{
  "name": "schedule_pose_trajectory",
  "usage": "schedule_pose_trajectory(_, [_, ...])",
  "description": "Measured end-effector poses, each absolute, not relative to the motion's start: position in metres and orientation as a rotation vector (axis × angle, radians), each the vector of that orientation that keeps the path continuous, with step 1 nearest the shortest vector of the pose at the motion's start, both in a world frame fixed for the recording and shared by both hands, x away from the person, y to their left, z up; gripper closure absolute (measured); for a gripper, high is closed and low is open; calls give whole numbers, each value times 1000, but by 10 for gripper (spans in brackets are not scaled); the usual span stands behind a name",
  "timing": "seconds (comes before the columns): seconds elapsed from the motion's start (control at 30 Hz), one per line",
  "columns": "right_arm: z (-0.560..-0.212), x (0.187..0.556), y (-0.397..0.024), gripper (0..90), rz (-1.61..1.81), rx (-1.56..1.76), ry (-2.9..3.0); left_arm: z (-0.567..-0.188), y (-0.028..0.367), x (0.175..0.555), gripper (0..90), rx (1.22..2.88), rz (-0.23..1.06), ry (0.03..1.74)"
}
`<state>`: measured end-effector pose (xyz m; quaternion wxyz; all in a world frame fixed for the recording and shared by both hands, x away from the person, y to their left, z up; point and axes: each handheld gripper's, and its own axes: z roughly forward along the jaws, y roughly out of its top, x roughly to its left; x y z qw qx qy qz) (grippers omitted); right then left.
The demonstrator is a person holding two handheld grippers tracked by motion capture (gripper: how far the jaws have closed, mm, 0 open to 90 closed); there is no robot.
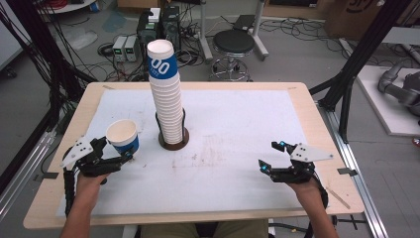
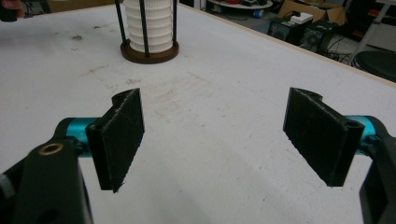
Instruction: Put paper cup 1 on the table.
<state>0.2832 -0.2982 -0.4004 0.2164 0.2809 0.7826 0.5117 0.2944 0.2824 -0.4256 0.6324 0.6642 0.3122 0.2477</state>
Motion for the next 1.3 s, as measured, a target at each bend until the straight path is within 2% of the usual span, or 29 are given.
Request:
schedule_pose_trajectory(0.57, [-400,282,-298,210,1419,768,2165,-443,296,306,246,1661,631,907])
schedule_pose_trajectory(1.0, [-399,282,-297,210,1419,772,2174,-452,299,313,249,1746,620,1069])
schedule_pose_trajectory(1.3, [-398,281,-298,210,1420,776,2167,-446,301,300,250,1817,596,1150])
